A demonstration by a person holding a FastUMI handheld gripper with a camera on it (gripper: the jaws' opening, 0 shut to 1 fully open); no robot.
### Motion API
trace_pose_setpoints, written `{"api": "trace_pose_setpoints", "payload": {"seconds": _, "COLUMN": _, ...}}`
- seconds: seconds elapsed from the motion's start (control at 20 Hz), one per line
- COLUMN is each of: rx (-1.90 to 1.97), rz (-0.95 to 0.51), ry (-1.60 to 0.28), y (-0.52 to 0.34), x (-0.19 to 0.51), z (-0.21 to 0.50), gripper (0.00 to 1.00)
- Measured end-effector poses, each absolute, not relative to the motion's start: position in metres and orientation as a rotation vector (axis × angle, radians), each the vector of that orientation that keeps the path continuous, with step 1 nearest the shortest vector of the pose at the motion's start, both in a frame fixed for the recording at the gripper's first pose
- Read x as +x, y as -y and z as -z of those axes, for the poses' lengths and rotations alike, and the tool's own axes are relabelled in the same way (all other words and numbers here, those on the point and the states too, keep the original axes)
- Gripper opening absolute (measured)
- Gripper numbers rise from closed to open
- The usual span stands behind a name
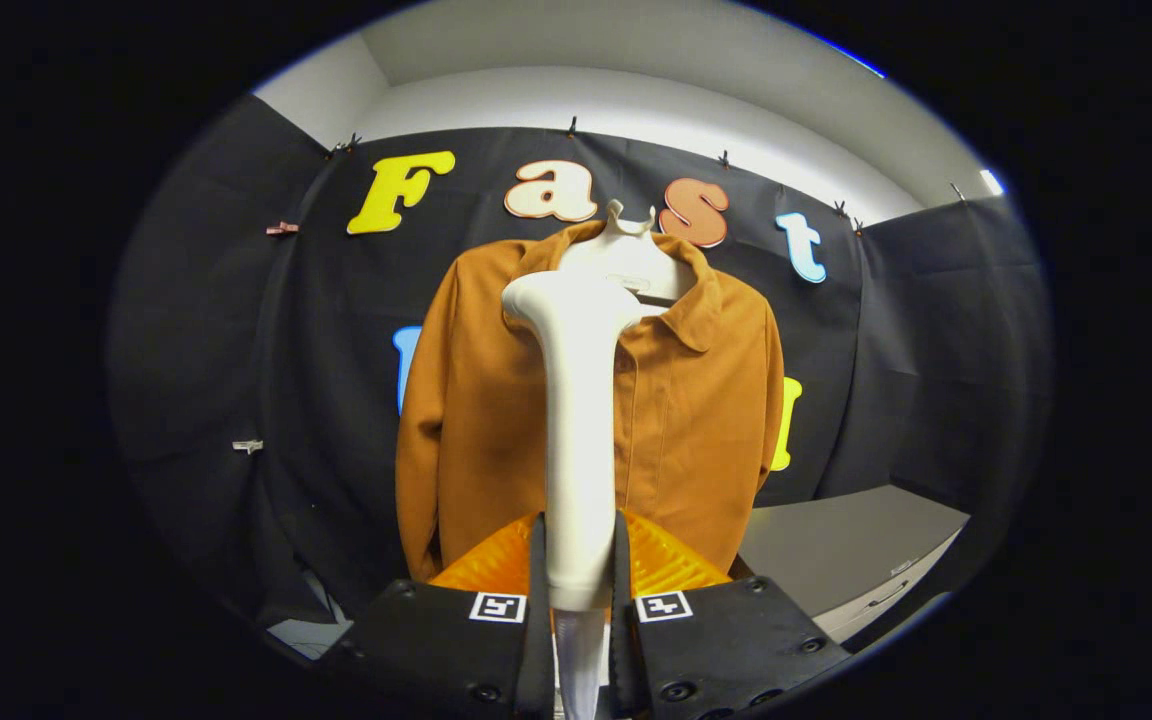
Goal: Iron the clothes twice with a garment steamer, once on the left side and once on the right side.
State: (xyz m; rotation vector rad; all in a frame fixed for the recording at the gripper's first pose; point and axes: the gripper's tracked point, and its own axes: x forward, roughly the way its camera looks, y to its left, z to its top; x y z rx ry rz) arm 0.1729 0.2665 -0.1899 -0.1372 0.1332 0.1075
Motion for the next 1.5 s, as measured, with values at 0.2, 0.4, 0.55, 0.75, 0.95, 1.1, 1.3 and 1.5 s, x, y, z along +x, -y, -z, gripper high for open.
{"api": "trace_pose_setpoints", "payload": {"seconds": 0.2, "rx": -0.168, "rz": -0.119, "ry": -0.158, "y": -0.278, "x": 0.185, "z": 0.210, "gripper": 0.25}}
{"api": "trace_pose_setpoints", "payload": {"seconds": 0.4, "rx": -0.195, "rz": -0.115, "ry": -0.168, "y": -0.281, "x": 0.196, "z": 0.224, "gripper": 0.25}}
{"api": "trace_pose_setpoints", "payload": {"seconds": 0.55, "rx": -0.211, "rz": -0.119, "ry": -0.193, "y": -0.279, "x": 0.201, "z": 0.241, "gripper": 0.25}}
{"api": "trace_pose_setpoints", "payload": {"seconds": 0.75, "rx": -0.221, "rz": -0.130, "ry": -0.247, "y": -0.278, "x": 0.201, "z": 0.268, "gripper": 0.25}}
{"api": "trace_pose_setpoints", "payload": {"seconds": 0.95, "rx": -0.222, "rz": -0.140, "ry": -0.281, "y": -0.278, "x": 0.199, "z": 0.284, "gripper": 0.25}}
{"api": "trace_pose_setpoints", "payload": {"seconds": 1.1, "rx": -0.227, "rz": -0.147, "ry": -0.309, "y": -0.275, "x": 0.194, "z": 0.298, "gripper": 0.25}}
{"api": "trace_pose_setpoints", "payload": {"seconds": 1.3, "rx": -0.226, "rz": -0.157, "ry": -0.356, "y": -0.271, "x": 0.183, "z": 0.320, "gripper": 0.25}}
{"api": "trace_pose_setpoints", "payload": {"seconds": 1.5, "rx": -0.237, "rz": -0.168, "ry": -0.412, "y": -0.265, "x": 0.170, "z": 0.346, "gripper": 0.25}}
